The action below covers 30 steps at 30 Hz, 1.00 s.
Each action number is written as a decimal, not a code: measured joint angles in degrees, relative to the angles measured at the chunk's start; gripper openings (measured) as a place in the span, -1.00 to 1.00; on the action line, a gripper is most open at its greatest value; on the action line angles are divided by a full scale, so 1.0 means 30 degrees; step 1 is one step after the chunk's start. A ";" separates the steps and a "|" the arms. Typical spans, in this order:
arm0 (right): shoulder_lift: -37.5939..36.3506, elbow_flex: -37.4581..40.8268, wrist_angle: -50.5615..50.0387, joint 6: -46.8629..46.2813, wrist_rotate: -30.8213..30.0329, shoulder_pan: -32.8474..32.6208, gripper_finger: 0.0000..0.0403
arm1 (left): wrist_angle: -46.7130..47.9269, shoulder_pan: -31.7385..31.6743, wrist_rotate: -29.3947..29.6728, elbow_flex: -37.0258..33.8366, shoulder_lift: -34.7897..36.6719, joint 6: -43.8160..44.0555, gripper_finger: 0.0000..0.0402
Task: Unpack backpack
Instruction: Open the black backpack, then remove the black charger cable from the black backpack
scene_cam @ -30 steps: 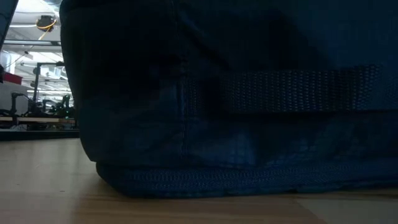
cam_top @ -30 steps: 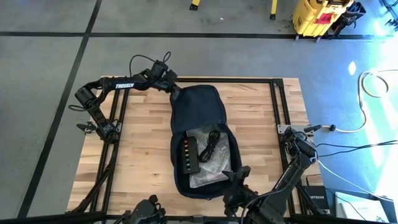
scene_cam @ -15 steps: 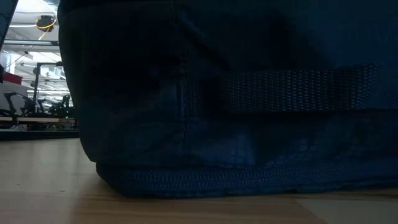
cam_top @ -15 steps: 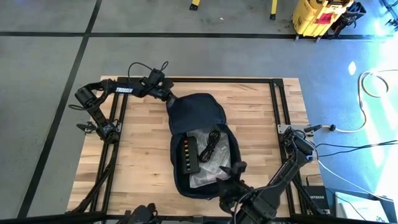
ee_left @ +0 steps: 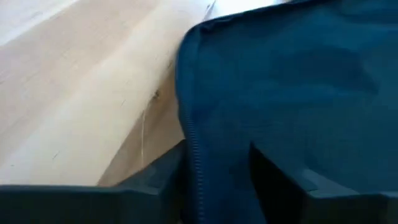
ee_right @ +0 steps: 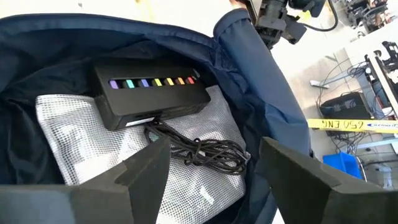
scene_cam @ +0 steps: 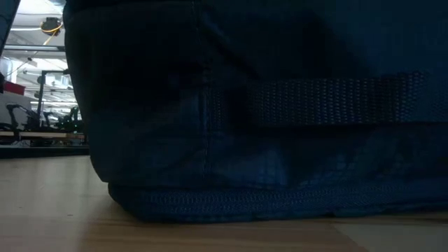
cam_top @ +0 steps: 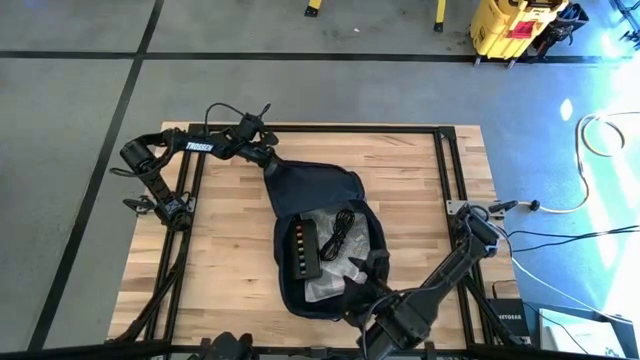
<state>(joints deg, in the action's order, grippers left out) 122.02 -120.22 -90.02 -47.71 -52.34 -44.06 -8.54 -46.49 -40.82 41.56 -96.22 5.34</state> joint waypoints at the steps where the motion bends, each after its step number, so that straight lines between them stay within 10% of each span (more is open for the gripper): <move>1: 0.0000 0.0000 0.0002 -0.0005 0.0035 0.0088 0.15 | -0.0018 -0.0049 0.0000 0.0000 0.0082 -0.0004 -0.07; 11: 0.0000 0.0005 0.0002 -0.0429 0.0800 0.0459 0.15 | -0.0676 -0.2125 0.0240 0.0015 0.0743 -0.0232 0.55; 30: -0.0088 0.2642 0.1886 -0.1709 0.2255 0.1495 -0.02 | -0.3579 -0.2619 -0.2039 0.0022 0.0743 0.0313 0.60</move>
<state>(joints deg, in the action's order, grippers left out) 121.75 -112.30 -84.36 -52.84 -45.57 -39.57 -19.27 -54.35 -46.93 41.63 -94.00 6.28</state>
